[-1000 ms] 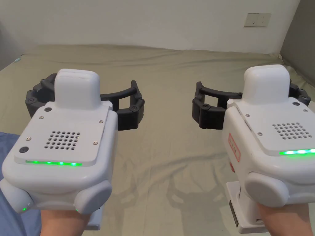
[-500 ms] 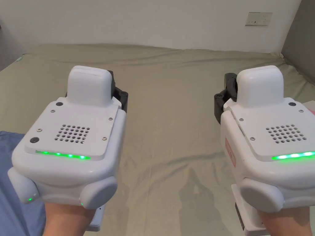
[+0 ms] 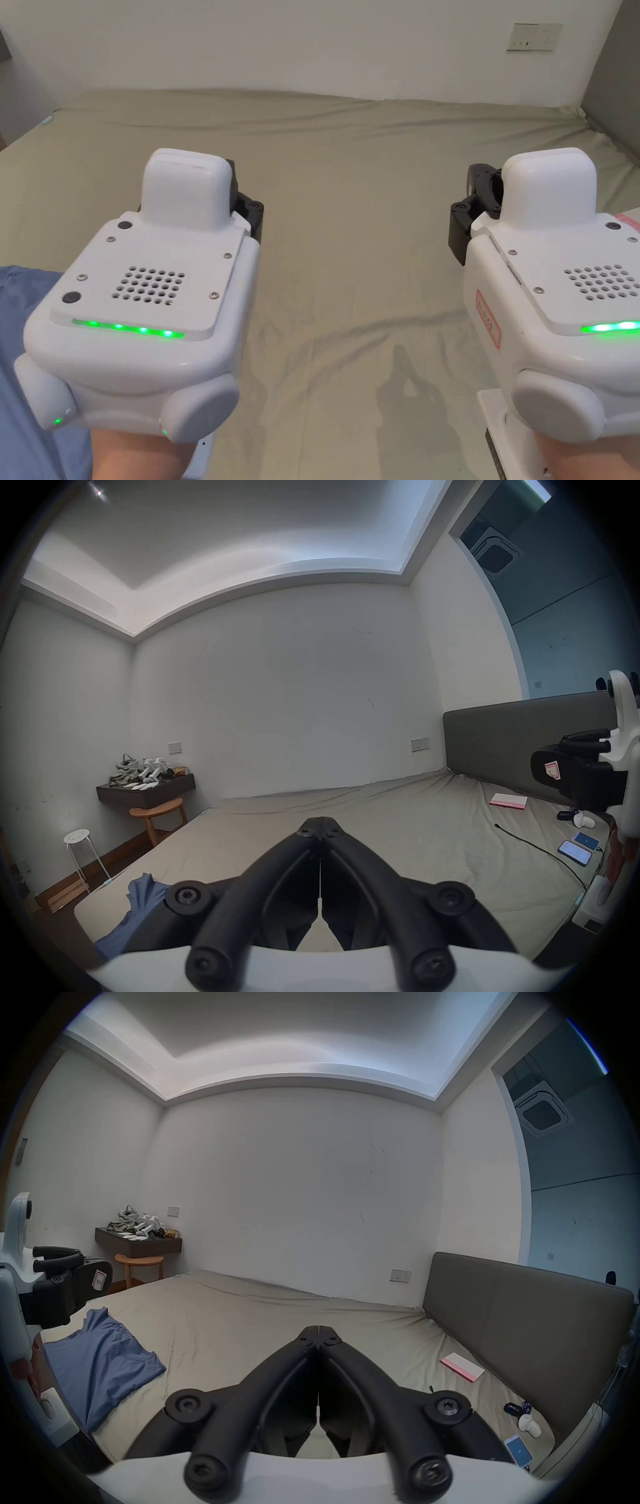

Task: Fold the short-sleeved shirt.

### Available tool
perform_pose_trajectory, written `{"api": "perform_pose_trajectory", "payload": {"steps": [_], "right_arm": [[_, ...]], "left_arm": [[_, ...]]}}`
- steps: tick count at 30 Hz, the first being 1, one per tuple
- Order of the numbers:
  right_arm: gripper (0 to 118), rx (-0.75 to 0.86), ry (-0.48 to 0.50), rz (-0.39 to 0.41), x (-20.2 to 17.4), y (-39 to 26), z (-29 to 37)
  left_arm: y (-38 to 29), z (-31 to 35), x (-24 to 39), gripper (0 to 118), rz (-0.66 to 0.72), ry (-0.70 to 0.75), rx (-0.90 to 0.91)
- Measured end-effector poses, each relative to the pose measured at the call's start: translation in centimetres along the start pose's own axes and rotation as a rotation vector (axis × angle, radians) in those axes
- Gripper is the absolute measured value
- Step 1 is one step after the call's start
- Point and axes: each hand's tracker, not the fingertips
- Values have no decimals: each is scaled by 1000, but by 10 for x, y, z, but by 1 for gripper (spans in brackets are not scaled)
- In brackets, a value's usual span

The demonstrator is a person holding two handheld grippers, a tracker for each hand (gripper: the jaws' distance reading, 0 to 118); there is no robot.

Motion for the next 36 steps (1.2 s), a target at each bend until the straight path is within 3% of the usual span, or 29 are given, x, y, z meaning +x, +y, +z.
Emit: {"api": "perform_pose_trajectory", "payload": {"steps": [5,9,17,21,29,36], "right_arm": [[1,12,89,-6,-21,3,-5],[1,25,189,-9,-57,6,-12],[1,49,468,4,-148,12,-17],[1,51,567,9,-186,15,-14],[1,56,650,15,-225,18,-11],[1,35,642,82,-231,7,-20]], "left_arm": [[-1,15,-29,0,-6,94,-18],[-5,33,-64,0,-118,271,-44],[-10,98,-146,0,-86,543,-89],[-13,121,-168,0,-58,608,-98],[-23,129,-187,0,-55,645,-135],[-50,93,-205,0,33,562,-232]]}}
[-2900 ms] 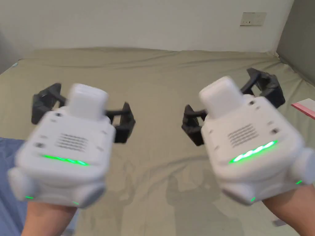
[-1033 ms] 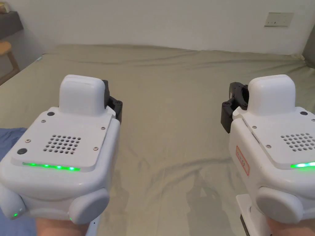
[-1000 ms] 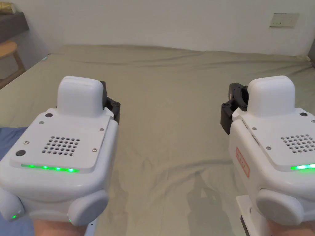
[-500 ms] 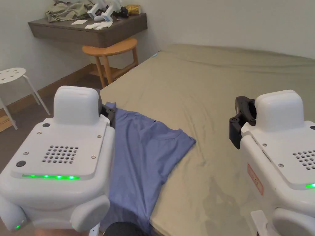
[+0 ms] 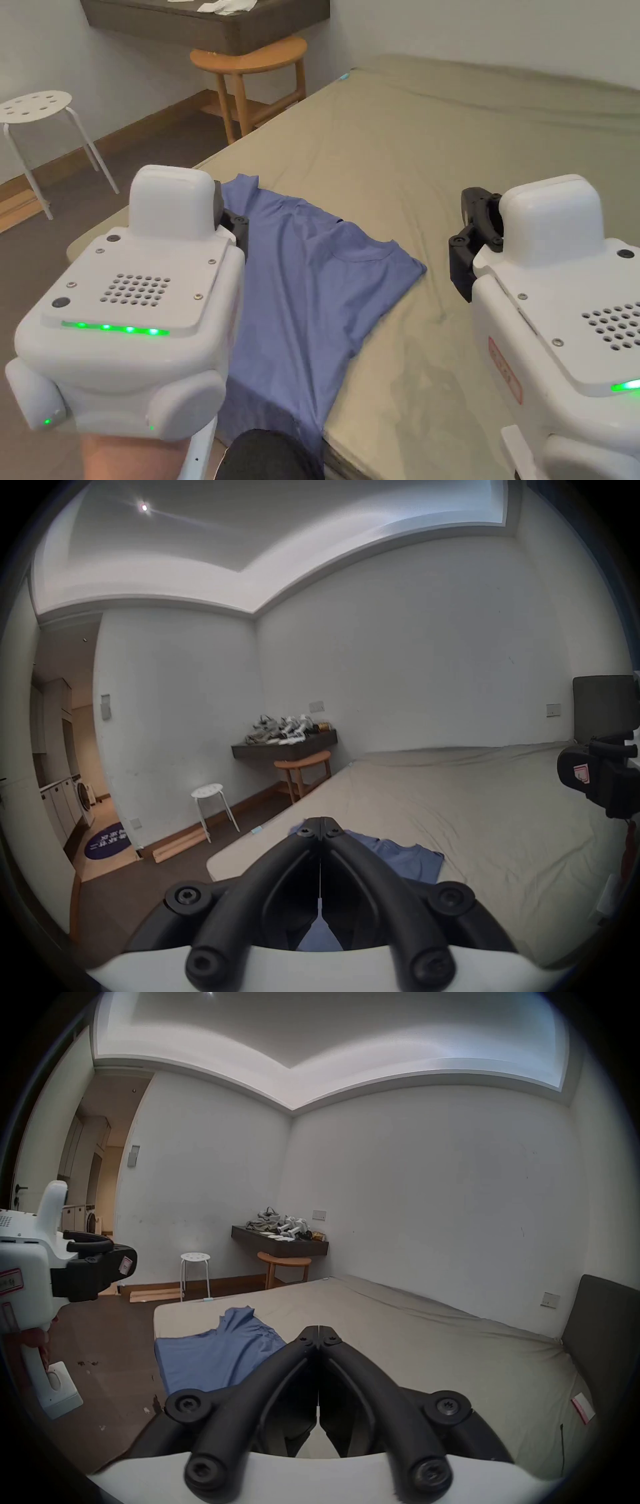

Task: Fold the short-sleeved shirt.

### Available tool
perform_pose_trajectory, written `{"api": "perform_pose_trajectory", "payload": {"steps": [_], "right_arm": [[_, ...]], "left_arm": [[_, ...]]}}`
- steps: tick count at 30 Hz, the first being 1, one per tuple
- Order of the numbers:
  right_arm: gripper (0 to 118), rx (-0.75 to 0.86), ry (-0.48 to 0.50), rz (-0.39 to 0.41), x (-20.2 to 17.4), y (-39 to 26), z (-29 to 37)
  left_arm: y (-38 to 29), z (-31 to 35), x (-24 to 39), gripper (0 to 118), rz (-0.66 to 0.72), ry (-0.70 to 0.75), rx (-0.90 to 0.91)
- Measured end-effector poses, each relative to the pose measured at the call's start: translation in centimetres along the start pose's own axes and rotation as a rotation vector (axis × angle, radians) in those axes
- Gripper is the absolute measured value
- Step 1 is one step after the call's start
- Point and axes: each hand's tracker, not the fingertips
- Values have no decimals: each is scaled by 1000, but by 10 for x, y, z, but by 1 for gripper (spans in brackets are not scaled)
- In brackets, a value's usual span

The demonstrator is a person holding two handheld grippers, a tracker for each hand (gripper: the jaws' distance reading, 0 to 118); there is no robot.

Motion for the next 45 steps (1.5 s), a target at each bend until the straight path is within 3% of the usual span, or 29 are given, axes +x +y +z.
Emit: {"api": "perform_pose_trajectory", "payload": {"steps": [8,15,20,21,24,25,26,30,33,35,36,37,38,41,45], "right_arm": [[1,-92,-36,7,16,-21,-33],[1,-174,-101,16,42,-39,-64],[1,-236,-171,-3,57,-56,-77],[1,-251,-179,4,58,-60,-80],[1,-282,-176,1,63,-71,-84],[1,-291,-175,0,64,-74,-85],[1,-300,-174,3,65,-77,-86],[1,-316,-169,27,64,-83,-87],[1,-319,-165,36,63,-84,-86],[1,-318,-163,36,62,-85,-84],[1,-318,-163,35,62,-85,-83],[1,-318,-163,32,62,-85,-83],[1,-318,-162,31,62,-85,-82],[1,-314,-166,32,61,-83,-76],[1,-299,-175,42,61,-75,-62]], "left_arm": [[-50,-127,12,0,-24,-83,-247],[-112,-258,28,0,46,-205,-614],[-166,-329,29,0,71,-182,-766],[-174,-338,28,7,90,-183,-785],[-189,-357,27,104,85,-173,-827],[-192,-360,27,117,90,-172,-815],[-195,-356,26,113,97,-146,-776],[-200,-356,44,116,26,-146,-822],[-195,-348,49,115,59,-143,-827],[-195,-353,45,95,43,-156,-811],[-191,-347,47,75,31,-162,-771],[-186,-340,48,25,9,-151,-730],[-174,-324,52,0,-16,-145,-703],[-174,-321,52,0,-21,-179,-731],[-197,-369,12,0,156,-227,-689]]}}
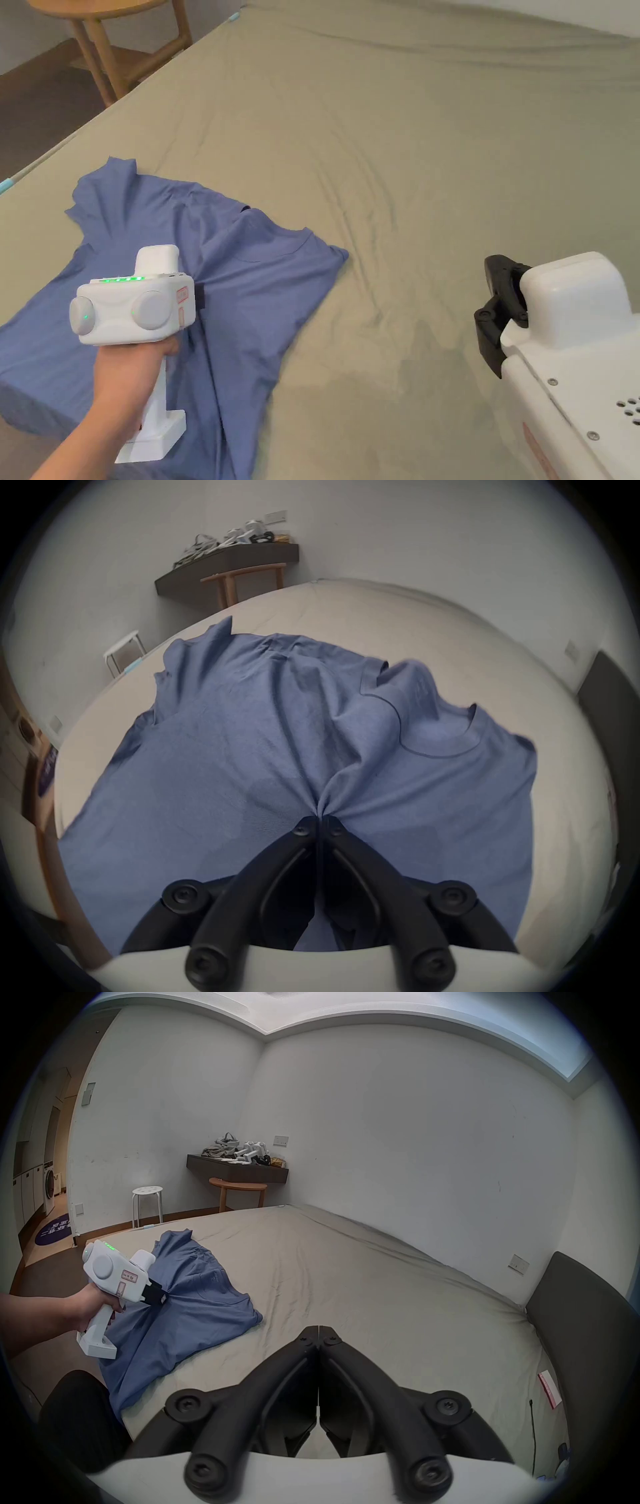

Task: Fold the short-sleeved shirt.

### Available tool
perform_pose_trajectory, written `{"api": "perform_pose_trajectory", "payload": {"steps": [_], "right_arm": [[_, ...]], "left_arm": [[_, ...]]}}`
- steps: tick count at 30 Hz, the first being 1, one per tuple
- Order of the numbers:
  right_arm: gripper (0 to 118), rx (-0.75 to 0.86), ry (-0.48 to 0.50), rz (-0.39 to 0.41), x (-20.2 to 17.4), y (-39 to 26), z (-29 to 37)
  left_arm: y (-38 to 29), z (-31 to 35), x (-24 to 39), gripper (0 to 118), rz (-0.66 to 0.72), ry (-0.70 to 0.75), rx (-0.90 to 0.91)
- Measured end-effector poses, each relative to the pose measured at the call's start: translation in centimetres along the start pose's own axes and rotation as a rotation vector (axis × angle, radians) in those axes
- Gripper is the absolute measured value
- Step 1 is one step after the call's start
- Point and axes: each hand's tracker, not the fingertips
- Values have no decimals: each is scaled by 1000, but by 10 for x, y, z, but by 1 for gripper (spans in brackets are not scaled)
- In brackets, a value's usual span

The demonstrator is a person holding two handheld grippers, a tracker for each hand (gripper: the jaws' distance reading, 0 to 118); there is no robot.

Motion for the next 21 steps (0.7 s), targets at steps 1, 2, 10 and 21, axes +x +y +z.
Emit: {"api": "perform_pose_trajectory", "payload": {"steps": [1,2,10,21], "right_arm": [[1,7,-3,-2,2,1,5],[1,14,-5,-4,3,2,10],[1,70,-49,-45,21,10,51],[1,202,-154,-60,46,20,115]], "left_arm": [[-15,26,10,0,3,-9,29],[-19,40,12,0,7,-7,62],[-3,151,18,0,171,-112,358],[47,336,73,0,-50,-227,758]]}}
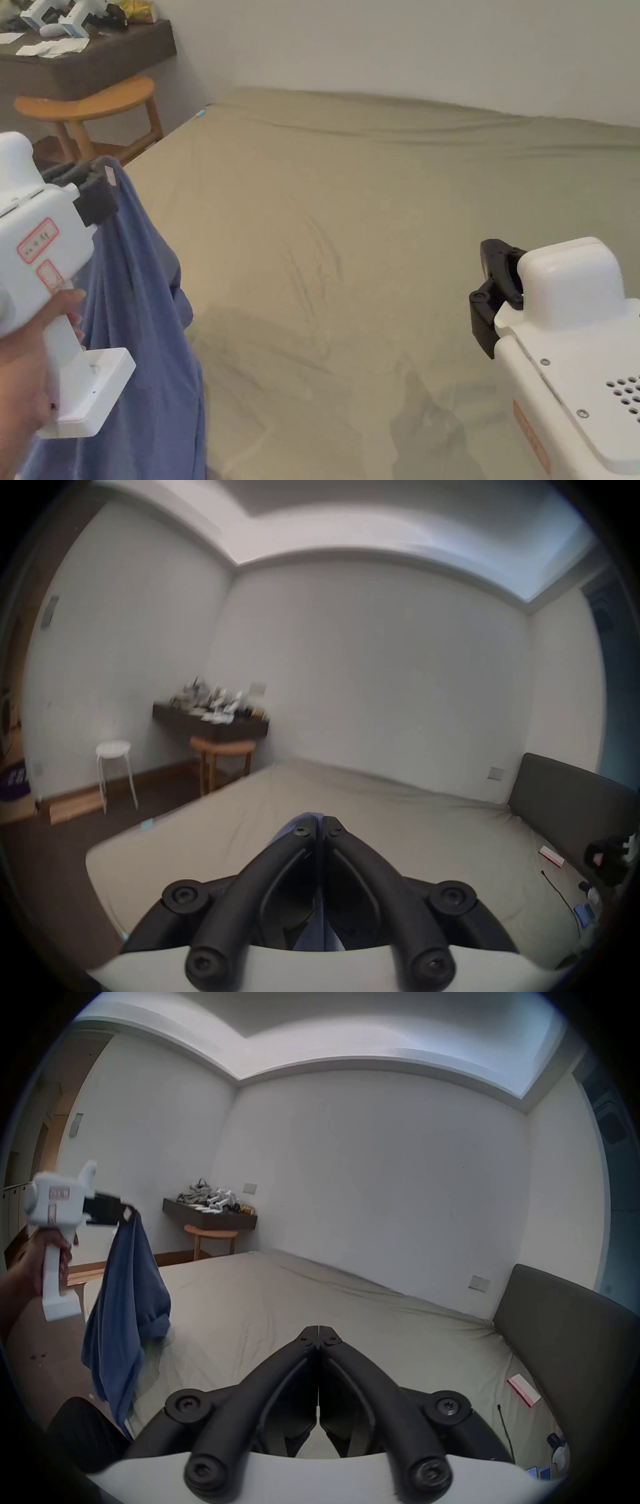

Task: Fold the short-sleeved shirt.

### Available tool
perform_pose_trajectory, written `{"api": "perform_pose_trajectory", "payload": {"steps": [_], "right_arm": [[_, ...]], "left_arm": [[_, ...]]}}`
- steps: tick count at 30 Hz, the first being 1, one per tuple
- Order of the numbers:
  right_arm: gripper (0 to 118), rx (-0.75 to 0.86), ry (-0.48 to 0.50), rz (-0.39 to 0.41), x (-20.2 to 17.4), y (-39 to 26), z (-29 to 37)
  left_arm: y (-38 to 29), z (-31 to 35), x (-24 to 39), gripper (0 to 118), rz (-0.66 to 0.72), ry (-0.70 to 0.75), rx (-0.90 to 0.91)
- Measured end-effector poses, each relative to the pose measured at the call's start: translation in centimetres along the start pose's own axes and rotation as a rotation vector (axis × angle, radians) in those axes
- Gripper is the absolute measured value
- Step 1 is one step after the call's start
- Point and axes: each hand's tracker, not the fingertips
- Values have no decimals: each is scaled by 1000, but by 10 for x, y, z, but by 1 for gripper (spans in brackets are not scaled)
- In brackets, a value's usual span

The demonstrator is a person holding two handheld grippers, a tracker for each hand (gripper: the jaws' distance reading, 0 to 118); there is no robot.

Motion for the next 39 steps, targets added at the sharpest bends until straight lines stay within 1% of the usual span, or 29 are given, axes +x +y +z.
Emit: {"api": "perform_pose_trajectory", "payload": {"steps": [3,7,11,14,17,19,22,25,29,31,33,35,37,39], "right_arm": [[1,40,-58,15,10,5,16],[1,55,-103,-7,29,7,34],[1,49,-189,-30,55,4,52],[1,31,-260,-45,77,-3,71],[1,-5,-341,-23,99,-16,89],[1,-33,-387,-18,113,-25,97],[1,-71,-432,-32,133,-38,103],[1,-113,-476,-58,152,-55,105],[1,-169,-504,-92,172,-78,100],[1,-199,-513,-102,179,-90,96],[1,-228,-513,-113,185,-102,91],[1,-263,-505,-124,190,-114,85],[1,-299,-483,-143,193,-124,79],[1,-319,-478,-152,195,-132,73]], "left_arm": [[44,12,38,0,-95,-93,83],[90,14,94,0,-154,-201,147],[118,5,152,0,-221,-322,191],[124,-1,197,0,-262,-398,208],[117,-10,243,0,-325,-490,224],[107,-24,275,0,-347,-516,201],[81,-57,313,0,-342,-577,98],[34,-94,358,0,-395,-597,-52],[-64,-143,408,0,-485,-625,-267],[-118,-160,427,0,-571,-619,-359],[-170,-173,439,0,-662,-603,-443],[-218,-184,442,0,-748,-543,-547],[-253,-191,437,0,-763,-536,-618],[-274,-195,429,0,-793,-516,-660]]}}
